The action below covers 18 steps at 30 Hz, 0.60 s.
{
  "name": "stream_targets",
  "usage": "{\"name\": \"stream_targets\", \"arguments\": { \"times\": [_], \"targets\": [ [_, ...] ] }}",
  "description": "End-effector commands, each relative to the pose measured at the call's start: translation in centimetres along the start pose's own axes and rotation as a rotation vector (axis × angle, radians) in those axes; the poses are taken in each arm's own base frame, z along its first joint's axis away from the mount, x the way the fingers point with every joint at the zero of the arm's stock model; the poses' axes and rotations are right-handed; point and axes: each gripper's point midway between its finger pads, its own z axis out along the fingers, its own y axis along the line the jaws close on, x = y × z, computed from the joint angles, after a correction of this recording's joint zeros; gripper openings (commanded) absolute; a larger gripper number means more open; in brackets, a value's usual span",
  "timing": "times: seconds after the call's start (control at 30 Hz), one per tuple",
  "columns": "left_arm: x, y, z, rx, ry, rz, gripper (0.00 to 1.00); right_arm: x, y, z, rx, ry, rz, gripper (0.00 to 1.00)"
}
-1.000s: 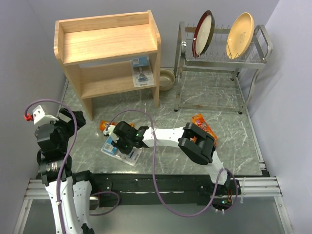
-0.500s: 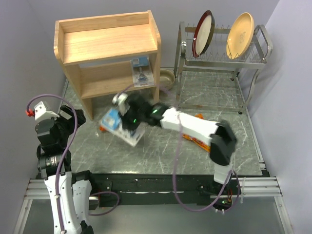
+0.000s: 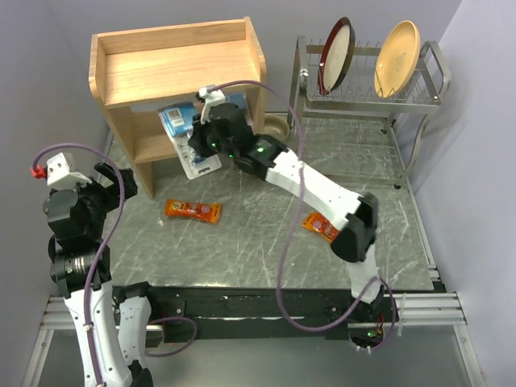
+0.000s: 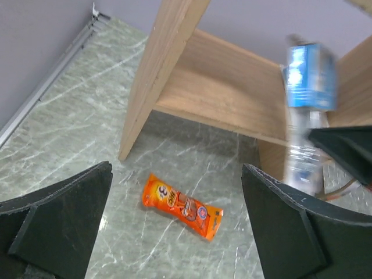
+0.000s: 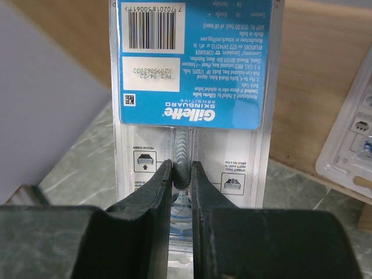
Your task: Place and organize the shaving razors onto the shelf
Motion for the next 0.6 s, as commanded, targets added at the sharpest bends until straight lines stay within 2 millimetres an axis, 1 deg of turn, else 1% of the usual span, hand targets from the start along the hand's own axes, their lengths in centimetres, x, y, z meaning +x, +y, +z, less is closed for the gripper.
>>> {"name": "stream_targets", "arguments": {
  "times": [0.0,0.07,0.13,0.17,0.2,0.27,0.3,0.37,0.4,0.5,0.53,0.57],
  "targets": [
    [-0.5,-1.0,-0.2,0.052,0.013,0.04,0.99,-1.0,-1.2,1.9,0.087,-0.055,0.05,0.0],
    [-0.1,-1.2,-0.2,0.066,0.023,0.039,0.99,-1.5,-1.4,2.2,0.094,-0.073,0.055,0.0],
    [0.8,-1.3,0.0,0.084,0.049,0.024,0.98,-1.6,-2.1,3.0,0.11,-0.088,0.053,0.0],
    [1.1,-1.3,0.0,0.09,0.058,0.019,0.98,-2.2,-2.2,3.2,0.12,-0.109,0.056,0.0],
    [1.6,-1.3,0.1,0.091,0.074,0.009,0.98,-1.9,-2.5,4.0,0.126,-0.109,0.053,0.0],
    [2.1,-1.2,0.2,0.096,0.085,0.003,0.98,-2.1,-2.8,4.7,0.134,-0.127,0.064,0.0],
    [2.7,-0.8,0.5,0.082,0.095,-0.002,0.98,-2.6,-2.8,4.9,0.13,-0.149,0.066,0.0],
    [2.8,-0.1,1.0,0.055,0.091,0.004,0.99,-2.9,-2.7,5.5,0.138,-0.171,0.052,0.0],
    [3.0,0.0,1.2,0.054,0.094,0.01,1.0,-3.4,-2.7,5.7,0.148,-0.195,0.045,0.0],
    [3.1,-0.7,1.4,0.09,0.114,0.0,1.0,-3.9,-2.4,7.2,0.138,-0.238,0.04,0.0],
    [3.2,-1.0,1.4,0.103,0.123,-0.005,0.99,-4.0,-2.4,7.5,0.135,-0.248,0.039,0.0],
    [3.3,-1.0,1.5,0.104,0.137,-0.004,0.99,-3.7,-2.4,8.4,0.134,-0.257,0.04,0.01]
  ]
}}
